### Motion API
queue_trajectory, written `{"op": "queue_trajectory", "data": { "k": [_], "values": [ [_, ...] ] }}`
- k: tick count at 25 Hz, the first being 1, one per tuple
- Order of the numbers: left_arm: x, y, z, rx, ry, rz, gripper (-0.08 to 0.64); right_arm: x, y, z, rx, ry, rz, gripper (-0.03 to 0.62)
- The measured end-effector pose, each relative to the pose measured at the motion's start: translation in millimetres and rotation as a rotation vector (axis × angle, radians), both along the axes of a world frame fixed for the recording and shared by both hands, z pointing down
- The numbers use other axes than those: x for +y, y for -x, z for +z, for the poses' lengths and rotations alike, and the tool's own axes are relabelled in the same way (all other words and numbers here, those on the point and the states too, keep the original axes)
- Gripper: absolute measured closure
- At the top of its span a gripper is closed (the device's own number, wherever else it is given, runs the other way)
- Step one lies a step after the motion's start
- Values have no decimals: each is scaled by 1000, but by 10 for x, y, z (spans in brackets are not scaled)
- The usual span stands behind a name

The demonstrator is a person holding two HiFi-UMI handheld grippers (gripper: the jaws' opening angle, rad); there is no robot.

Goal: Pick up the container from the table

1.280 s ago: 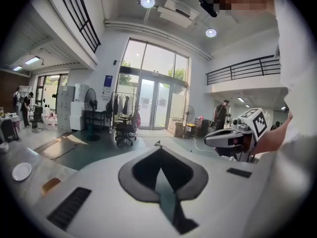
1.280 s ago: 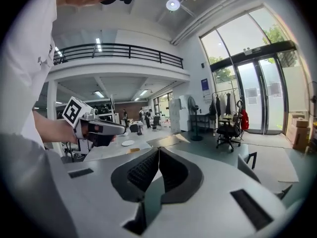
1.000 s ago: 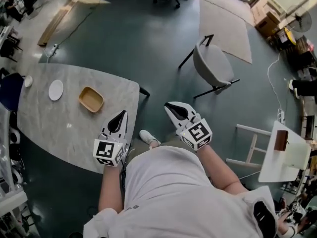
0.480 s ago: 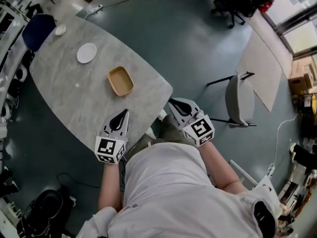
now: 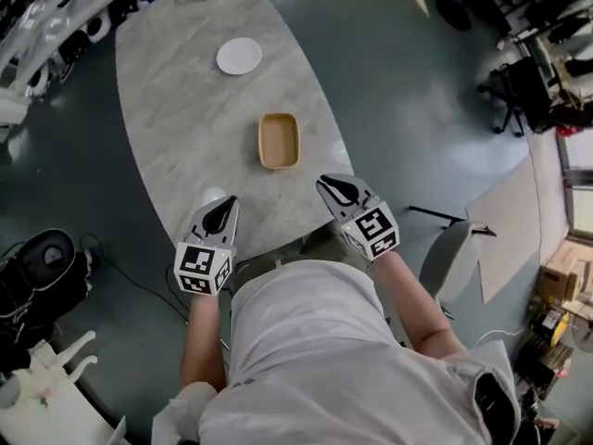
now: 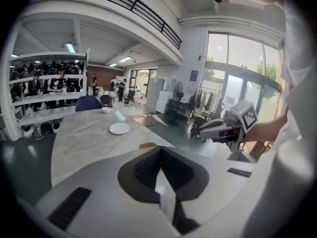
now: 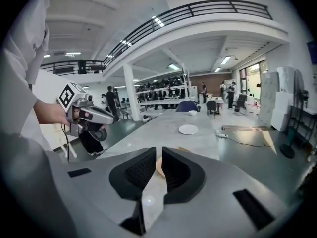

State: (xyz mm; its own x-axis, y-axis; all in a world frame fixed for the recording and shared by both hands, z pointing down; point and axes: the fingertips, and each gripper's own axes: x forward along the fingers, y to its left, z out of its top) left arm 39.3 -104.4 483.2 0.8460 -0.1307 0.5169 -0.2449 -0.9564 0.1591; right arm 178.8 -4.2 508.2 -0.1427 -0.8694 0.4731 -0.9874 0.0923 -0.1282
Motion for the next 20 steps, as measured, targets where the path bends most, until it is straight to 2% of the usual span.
{"op": "queue_trajectory", "data": {
  "k": [8,13,20],
  "values": [
    [-138,359,191,-98,31,-247,558,-539,60,516,32,119,-273,513],
    [102,733,321,-164,66,-431,558,-643,245,868,44,200,-445,473],
    [298,1189,528,-227,128,-614,558,-907,371,1325,146,278,-560,445]
  ]
}}
